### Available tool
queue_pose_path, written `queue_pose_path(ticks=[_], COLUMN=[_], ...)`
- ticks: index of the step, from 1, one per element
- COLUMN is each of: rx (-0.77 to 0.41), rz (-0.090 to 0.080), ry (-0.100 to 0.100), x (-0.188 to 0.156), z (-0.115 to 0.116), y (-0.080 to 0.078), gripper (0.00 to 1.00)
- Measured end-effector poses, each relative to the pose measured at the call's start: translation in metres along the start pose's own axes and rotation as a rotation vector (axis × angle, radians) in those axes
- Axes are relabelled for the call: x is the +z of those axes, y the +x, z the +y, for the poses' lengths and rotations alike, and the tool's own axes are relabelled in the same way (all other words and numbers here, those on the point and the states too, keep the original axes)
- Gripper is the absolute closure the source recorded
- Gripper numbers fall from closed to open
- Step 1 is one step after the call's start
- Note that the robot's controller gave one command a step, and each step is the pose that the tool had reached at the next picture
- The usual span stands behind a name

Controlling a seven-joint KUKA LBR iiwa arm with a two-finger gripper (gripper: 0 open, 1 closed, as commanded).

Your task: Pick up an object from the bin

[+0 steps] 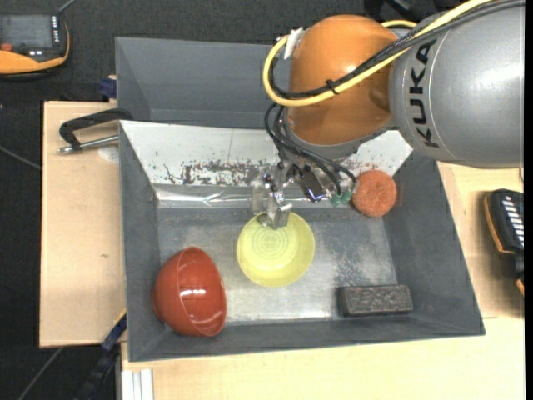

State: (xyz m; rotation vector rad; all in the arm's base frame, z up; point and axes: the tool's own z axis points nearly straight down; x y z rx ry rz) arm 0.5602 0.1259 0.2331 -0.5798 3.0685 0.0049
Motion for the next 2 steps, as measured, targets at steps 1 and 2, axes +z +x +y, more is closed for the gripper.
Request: queue_pose_path(ticks=[1,2], rx=[-0.049,-0.044], rz=[0.002,-0.015], ry=[-0.003,-0.001], x=[0.058,-0.113], z=[0.014,0.026], y=[0.005,-0.025], gripper=[1.0,1.0])
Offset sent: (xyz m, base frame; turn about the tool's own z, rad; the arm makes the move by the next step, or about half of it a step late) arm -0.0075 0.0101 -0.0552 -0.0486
